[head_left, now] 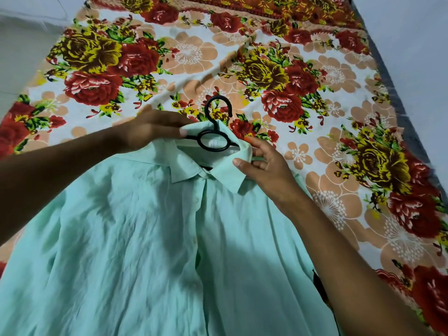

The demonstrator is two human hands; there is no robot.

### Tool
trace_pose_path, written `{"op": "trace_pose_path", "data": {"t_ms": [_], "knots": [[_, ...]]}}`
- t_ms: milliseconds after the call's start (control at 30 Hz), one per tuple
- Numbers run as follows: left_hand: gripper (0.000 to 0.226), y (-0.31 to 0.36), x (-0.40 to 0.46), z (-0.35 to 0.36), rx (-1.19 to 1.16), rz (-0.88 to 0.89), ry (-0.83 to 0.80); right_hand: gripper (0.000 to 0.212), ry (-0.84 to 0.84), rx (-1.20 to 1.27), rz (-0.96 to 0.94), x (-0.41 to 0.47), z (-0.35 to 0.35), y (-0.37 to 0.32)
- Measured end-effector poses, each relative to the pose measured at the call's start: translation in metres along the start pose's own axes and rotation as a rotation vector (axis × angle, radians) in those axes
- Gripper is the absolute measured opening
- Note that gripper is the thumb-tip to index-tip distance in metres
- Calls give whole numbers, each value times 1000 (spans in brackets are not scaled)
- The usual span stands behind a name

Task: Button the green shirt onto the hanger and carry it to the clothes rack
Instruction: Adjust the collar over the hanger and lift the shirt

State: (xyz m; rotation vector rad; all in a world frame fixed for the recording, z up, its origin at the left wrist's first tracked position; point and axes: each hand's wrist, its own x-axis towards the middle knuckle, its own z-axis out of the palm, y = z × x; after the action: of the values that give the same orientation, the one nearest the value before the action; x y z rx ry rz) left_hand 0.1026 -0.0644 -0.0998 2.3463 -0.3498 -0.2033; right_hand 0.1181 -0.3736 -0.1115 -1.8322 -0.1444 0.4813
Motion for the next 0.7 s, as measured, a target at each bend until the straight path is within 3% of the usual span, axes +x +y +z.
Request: {"op": "trace_pose_path", "data": {"t_ms": [33, 100, 133, 233, 333, 400, 533, 600, 700], "knots": [[44, 5, -4, 0, -71, -77, -33, 51, -15, -42, -38, 2, 0, -1], [70, 1, -6, 4, 57, -91, -6, 42, 62, -119, -81, 10, 2, -2], [68, -2, -5, 11, 145, -65, 62, 33, 127, -141, -82, 15, 4, -3], [33, 5, -4, 22, 146, -100, 230, 15, 298, -253, -111, 21, 6, -3], [36, 12, -9, 27, 92, -122, 286, 20, 278, -372, -172, 22, 5, -2], [24, 8, -13, 30, 24, -161, 254, 26, 215, -359, -169, 17, 5, -2], [18, 1, -15, 37, -41, -197, 292, 35, 555, -553, -324, 3, 11, 3], [19, 1, -15, 39, -60, -200, 315, 41, 561, -371, -215, -4, 24, 5], [21, 1, -14, 40, -79, -207, 342, 46, 438, 148, 188, 2, 38, 1]]}}
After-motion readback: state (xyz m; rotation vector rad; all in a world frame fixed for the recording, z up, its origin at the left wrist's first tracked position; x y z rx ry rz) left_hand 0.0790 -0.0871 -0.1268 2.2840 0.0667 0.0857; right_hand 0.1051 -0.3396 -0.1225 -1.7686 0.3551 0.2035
